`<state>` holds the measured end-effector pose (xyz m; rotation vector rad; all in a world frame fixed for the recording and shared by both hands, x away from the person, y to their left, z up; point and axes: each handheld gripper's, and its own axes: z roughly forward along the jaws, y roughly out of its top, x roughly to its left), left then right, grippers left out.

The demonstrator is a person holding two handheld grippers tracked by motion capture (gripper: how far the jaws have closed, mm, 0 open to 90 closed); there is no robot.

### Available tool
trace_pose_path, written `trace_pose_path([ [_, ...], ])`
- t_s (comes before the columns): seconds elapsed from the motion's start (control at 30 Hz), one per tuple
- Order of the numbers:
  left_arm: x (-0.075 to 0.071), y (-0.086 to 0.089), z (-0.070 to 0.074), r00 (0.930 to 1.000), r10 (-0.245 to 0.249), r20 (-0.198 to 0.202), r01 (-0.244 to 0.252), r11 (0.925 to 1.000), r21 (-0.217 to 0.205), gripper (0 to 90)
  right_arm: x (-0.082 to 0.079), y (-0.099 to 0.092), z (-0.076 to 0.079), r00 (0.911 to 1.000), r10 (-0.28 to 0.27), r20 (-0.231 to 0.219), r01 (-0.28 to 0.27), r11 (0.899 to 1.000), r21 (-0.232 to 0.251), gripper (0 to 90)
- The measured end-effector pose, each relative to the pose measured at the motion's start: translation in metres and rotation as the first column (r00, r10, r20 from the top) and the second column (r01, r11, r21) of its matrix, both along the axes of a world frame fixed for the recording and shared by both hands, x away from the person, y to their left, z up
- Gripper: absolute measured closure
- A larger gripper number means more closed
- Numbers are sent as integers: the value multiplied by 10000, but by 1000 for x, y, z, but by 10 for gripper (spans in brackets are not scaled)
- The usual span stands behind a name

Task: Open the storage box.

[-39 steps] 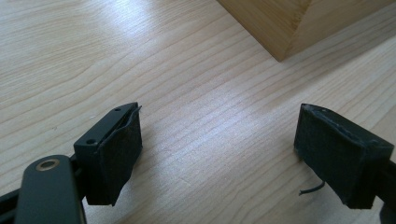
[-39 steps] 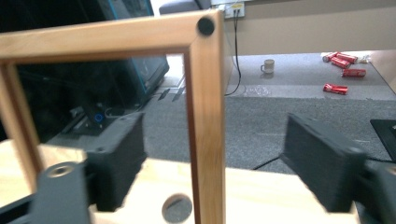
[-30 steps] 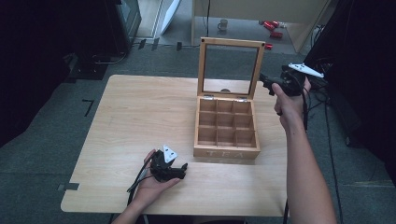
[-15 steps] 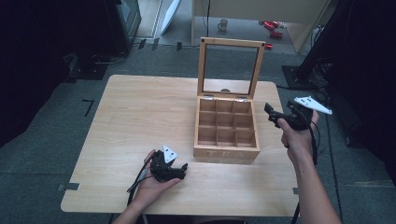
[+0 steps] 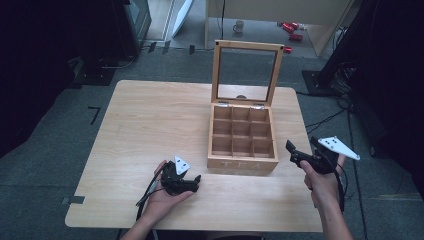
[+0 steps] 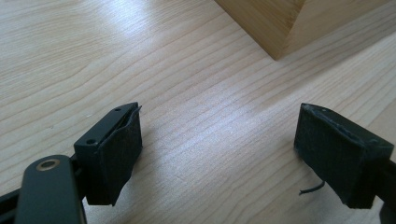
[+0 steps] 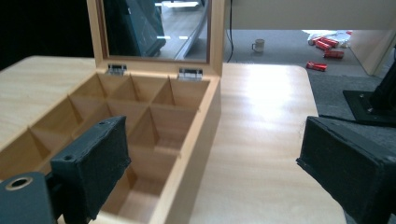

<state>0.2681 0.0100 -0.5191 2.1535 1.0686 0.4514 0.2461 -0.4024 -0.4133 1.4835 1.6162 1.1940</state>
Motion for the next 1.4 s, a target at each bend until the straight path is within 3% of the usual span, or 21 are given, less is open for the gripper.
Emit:
trace_pose_path([
  [0.43, 0, 0, 0, 10000, 53, 1, -53, 10000, -15, 156, -38, -12, -42, 9971, -261, -721, 268, 9996, 80, 77],
  [0.7, 0, -1, 0, 10000, 56, 3, -56, 10000, -20, 156, -63, -19, -76, 9862, -319, -1623, 368, 9990, 270, 76],
  [0.9, 0, -1, 0, 10000, 55, 1, -55, 10000, -17, 156, -70, -23, -92, 9744, -555, -2177, 556, 9984, -55, 77],
  [0.93, 0, -1, 0, 10000, 62, 1, -62, 10000, -18, 156, -71, -23, -96, 9654, -661, -2522, 646, 9978, -143, 77],
  [0.97, 0, -1, 0, 10000, 62, 1, -62, 10000, -18, 156, -71, -23, -96, 9654, -661, -2522, 646, 9978, -143, 77],
  [1.0, 0, -1, 0, 10000, 66, 3, -66, 10000, -21, 156, -70, -22, -99, 9556, -707, -2862, 656, 9975, -272, 77],
  [1.03, 0, -1, 0, 10000, 66, 3, -66, 10000, -21, 156, -70, -22, -99, 9556, -707, -2862, 656, 9975, -272, 77],
  [1.07, 0, -1, 0, 10000, 64, 1, -64, 10000, -18, 156, -70, -20, -103, 9484, -760, -3078, 618, 9965, -555, 77],
  [1.1, 0, -1, 0, 10000, 64, 1, -64, 10000, -18, 156, -70, -20, -103, 9484, -760, -3078, 618, 9965, -555, 77],
  [1.17, 0, -1, 0, 10000, 64, 3, -64, 10000, -21, 156, -70, -17, -108, 9393, -827, -3330, 586, 9949, -818, 77],
  [1.27, 0, -1, 0, 10000, 63, 4, -63, 10000, -18, 156, -71, -14, -110, 9361, -816, -3421, 484, 9934, -1044, 75],
  [1.33, 0, -1, 0, 10000, 64, 4, -64, 10000, -21, 156, -72, -8, -112, 9380, -689, -3398, 200, 9892, -1454, 60],
  [1.4, 0, -1, 0, 10000, 63, 4, -63, 10000, -21, 156, -72, -7, -113, 9404, -637, -3339, 160, 9895, -1439, 51],
])
